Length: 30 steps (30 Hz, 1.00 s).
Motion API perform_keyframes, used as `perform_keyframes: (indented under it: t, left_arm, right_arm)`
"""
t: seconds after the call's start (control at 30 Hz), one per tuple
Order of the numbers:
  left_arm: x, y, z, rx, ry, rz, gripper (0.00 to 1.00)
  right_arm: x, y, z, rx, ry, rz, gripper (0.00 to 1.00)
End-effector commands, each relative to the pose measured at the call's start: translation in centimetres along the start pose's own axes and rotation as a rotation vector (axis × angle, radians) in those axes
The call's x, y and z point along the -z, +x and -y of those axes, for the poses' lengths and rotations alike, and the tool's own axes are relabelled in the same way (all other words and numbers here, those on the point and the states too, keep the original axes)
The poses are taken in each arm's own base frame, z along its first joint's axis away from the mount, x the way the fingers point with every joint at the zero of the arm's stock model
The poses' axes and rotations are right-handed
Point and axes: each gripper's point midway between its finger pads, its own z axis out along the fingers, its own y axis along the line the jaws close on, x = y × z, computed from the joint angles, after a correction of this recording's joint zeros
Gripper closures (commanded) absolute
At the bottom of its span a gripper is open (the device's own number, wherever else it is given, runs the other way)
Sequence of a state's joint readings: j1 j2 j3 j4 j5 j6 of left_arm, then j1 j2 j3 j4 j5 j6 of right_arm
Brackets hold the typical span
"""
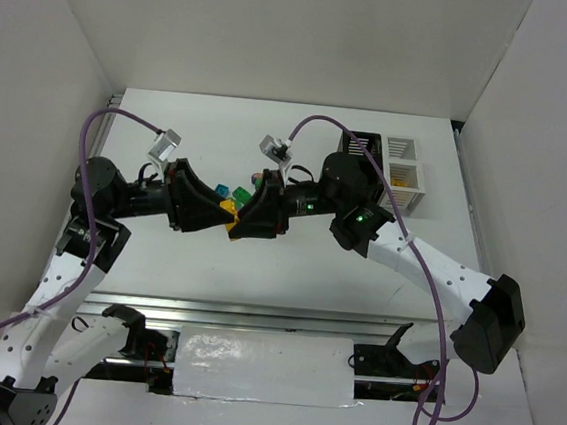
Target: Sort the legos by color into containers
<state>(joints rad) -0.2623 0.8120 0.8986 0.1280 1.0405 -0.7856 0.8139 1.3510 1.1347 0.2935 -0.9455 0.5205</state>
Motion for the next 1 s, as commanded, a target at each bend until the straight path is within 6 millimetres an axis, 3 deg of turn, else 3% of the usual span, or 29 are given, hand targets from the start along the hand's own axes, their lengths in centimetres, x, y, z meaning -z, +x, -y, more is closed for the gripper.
perform_keyframes:
  t: [0.0,0.03,0.07,0.1,0.13,0.17,0.2,0.23,0.27,0.3,0.37,0.4,0.47,0.53,0.57,0.63,0.7,0.83,0.97]
  left_arm:
    - [0.1,-0.4,1.5,-0.072,0.048,-0.004,0.98]
    - [0.2,-0.3,1.5,-0.067,0.042,-0.006,0.92]
    - [0.1,-0.5,1.0,-0.055,0.011,0.008,0.8]
    - [0.1,-0.7,0.2,-0.06,-0.029,0.021,0.12]
    - [0.1,-1.5,-0.1,-0.061,-0.078,0.04,0.01]
    - [0.4,-0.8,-1.5,0.004,-0.161,0.02,0.0]
    - [0.6,-1.6,-3.6,-0.002,-0.28,0.057,0.01]
    - [1.5,-1.6,-4.6,0.039,-0.393,0.053,0.01]
    - [2.4,-2.2,-5.9,0.04,-0.506,0.085,0.0]
    - [4.4,-3.5,-8.5,0.025,-0.698,0.164,0.01]
    - [7.5,-4.4,-9.8,0.023,-0.903,0.227,0.0]
    - [8.9,-3.9,-10.6,0.034,-0.997,0.223,0.0]
    - [11.7,-4.5,-11.7,-0.012,-1.154,0.258,0.0]
    - [13.3,-3.8,-12.6,-0.04,-1.245,0.242,0.0]
    - [13.7,-3.4,-13.0,-0.043,-1.269,0.236,0.0]
    - [14.3,-2.1,-14.2,-0.038,-1.313,0.225,0.01]
    - [14.4,-0.5,-15.5,-0.021,-1.331,0.195,0.01]
    - [13.9,0.5,-16.5,-0.016,-1.331,0.138,0.01]
    - [13.5,0.8,-16.7,-0.016,-1.309,0.124,0.01]
  right_arm:
    - [-0.9,-2.4,-1.0,0.062,-0.022,0.052,0.89]
    - [-0.9,-2.4,-1.1,0.064,-0.027,0.054,1.0]
    - [-0.8,-2.3,-1.0,0.07,-0.021,0.053,1.0]
    - [-0.8,-2.2,-0.4,0.075,0.012,0.057,1.0]
    - [-0.3,-2.4,0.9,0.071,0.075,0.068,1.0]
    - [0.1,-1.6,2.6,0.033,0.154,0.047,1.0]
    - [0.9,-1.9,5.2,0.041,0.271,0.066,1.0]
    - [2.7,-1.0,8.6,-0.017,0.394,0.049,1.0]
    - [4.1,-0.7,10.7,-0.054,0.482,0.051,1.0]
    - [5.9,-0.6,13.1,-0.086,0.581,0.071,1.0]
    - [12.7,0.4,18.9,-0.173,0.907,0.144,1.0]
    - [15.1,0.8,20.4,-0.187,1.012,0.171,1.0]
    - [22.3,1.5,23.2,-0.194,1.343,0.237,1.0]
    - [28.1,1.9,24.3,-0.22,1.618,0.287,1.0]
    - [33.2,2.6,24.3,-0.262,1.87,0.323,1.0]
    - [38.2,3.2,23.7,-0.257,2.133,0.341,1.0]
    - [41.2,3.5,23.5,-0.274,2.232,0.356,1.0]
    - [44.2,2.8,23.3,-0.304,2.281,0.428,1.0]
    - [45.5,2.3,23.4,-0.301,2.304,0.431,1.0]
